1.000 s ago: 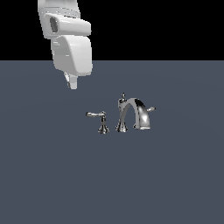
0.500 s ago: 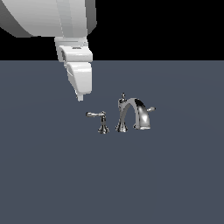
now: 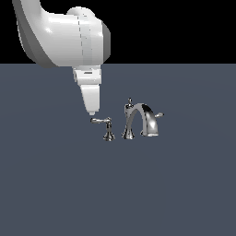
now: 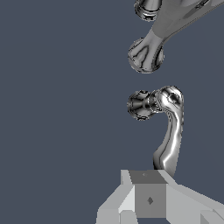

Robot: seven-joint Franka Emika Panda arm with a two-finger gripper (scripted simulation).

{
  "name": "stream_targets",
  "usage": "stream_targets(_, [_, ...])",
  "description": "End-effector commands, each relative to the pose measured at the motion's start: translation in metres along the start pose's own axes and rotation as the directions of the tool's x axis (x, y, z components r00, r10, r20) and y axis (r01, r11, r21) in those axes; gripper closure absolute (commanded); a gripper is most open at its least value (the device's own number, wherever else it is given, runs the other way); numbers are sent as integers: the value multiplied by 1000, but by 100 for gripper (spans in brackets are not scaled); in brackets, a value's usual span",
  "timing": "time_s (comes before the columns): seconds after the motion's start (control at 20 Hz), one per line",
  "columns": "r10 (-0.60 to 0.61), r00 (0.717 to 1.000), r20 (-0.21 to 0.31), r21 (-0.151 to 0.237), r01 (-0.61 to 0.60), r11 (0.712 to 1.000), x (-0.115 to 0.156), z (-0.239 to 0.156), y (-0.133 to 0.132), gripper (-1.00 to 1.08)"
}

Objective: Turn on the faucet by rotating a designated handle.

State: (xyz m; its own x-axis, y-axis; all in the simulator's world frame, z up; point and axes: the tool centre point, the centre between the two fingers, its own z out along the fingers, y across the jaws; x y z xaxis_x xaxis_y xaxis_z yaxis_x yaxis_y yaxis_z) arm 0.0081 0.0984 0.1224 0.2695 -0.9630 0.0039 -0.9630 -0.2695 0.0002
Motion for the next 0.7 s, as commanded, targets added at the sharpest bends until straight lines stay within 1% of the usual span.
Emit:
stream_targets(0.0, [38, 999, 0, 0, -38, 999, 6, 10, -7, 108])
stream_targets(0.3, [94, 996, 2, -1, -94, 996, 15, 25, -17, 108])
stream_targets(0.65, [107, 994, 3, 0, -107, 994, 17, 28, -20, 108])
